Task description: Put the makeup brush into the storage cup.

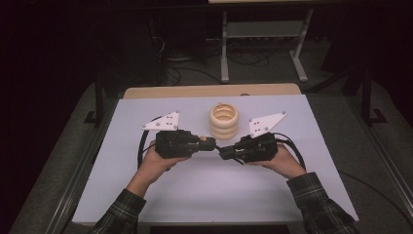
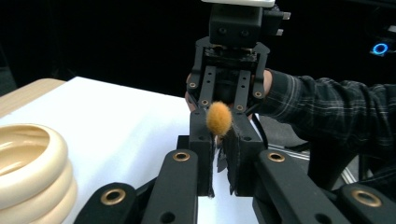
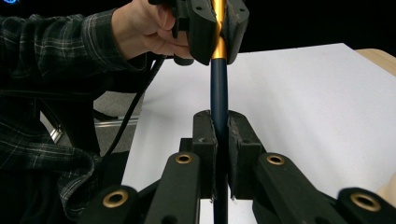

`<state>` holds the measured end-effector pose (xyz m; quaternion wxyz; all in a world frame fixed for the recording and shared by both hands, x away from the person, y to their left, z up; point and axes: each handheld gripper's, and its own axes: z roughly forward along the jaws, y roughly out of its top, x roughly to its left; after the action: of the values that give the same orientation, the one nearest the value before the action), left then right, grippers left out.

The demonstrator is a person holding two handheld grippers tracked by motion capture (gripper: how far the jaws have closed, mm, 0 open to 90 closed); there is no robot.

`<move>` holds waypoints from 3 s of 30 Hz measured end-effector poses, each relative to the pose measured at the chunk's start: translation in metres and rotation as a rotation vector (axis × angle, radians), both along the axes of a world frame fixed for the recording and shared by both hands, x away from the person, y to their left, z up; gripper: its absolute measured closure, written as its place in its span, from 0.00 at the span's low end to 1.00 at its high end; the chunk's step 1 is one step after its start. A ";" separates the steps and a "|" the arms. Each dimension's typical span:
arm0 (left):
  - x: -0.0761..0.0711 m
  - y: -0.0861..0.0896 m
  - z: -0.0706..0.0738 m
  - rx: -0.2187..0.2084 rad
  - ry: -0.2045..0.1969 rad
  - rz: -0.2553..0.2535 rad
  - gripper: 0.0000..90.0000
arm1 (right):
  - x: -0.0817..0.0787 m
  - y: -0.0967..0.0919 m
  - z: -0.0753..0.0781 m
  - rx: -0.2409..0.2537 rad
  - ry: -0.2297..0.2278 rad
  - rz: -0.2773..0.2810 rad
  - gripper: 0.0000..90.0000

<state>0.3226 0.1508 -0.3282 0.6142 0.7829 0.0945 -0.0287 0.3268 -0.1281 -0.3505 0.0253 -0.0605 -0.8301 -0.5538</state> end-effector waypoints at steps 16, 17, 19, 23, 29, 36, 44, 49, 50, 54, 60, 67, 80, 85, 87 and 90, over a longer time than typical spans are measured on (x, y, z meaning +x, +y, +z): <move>-0.001 -0.005 -0.002 0.065 0.005 -0.024 0.94 | 0.003 0.008 0.012 -0.158 -0.021 0.065 0.80; -0.002 -0.005 -0.002 0.067 0.006 -0.024 0.94 | 0.003 0.010 0.015 -0.187 -0.032 0.066 0.80; -0.002 -0.005 -0.002 0.071 0.008 -0.024 0.94 | 0.003 0.015 0.020 -0.235 -0.040 0.077 0.80; -0.002 -0.005 -0.002 0.073 0.008 -0.026 0.94 | 0.003 0.025 0.026 -0.318 -0.049 0.111 0.81; -0.002 -0.005 -0.002 0.076 0.009 -0.033 0.94 | 0.006 0.032 0.029 -0.374 -0.043 0.128 0.89; -0.003 -0.005 -0.002 0.073 0.005 -0.031 0.94 | 0.006 0.032 0.029 -0.370 -0.039 0.122 0.91; -0.003 -0.004 -0.002 0.066 -0.023 -0.010 0.76 | 0.006 0.029 0.026 -0.307 -0.029 0.096 0.92; -0.004 -0.005 -0.001 0.055 -0.035 0.003 0.66 | 0.006 0.028 0.021 -0.253 -0.019 0.075 0.92; -0.004 -0.004 -0.001 0.050 -0.039 0.011 0.64 | 0.006 0.027 0.020 -0.234 -0.017 0.072 0.92; -0.003 -0.002 0.000 0.030 -0.038 0.031 0.61 | 0.006 0.022 0.014 -0.160 -0.007 0.041 0.92; -0.002 -0.002 0.001 0.006 -0.035 0.044 0.61 | 0.005 0.014 0.008 -0.061 0.011 0.011 0.92; 0.000 -0.004 0.002 -0.002 -0.045 0.056 0.63 | 0.003 0.014 0.004 -0.025 0.020 -0.003 0.92; -0.001 -0.014 0.004 -0.022 -0.056 0.042 0.79 | 0.003 0.018 0.002 -0.008 0.020 -0.001 0.92; 0.000 -0.012 0.004 -0.032 -0.049 0.042 0.88 | 0.004 0.017 0.001 -0.003 0.022 -0.004 0.92; 0.000 -0.012 0.004 -0.032 -0.045 0.040 0.90 | 0.004 0.018 0.001 -0.003 0.022 -0.003 0.92; 0.001 -0.012 0.004 -0.035 -0.033 0.033 0.92 | 0.004 0.018 0.001 -0.005 0.021 0.000 0.92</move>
<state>0.3232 0.1386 -0.3242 0.6296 0.7708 0.0967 -0.0072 0.3305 -0.1100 -0.3497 0.0339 -0.0666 -0.8312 -0.5510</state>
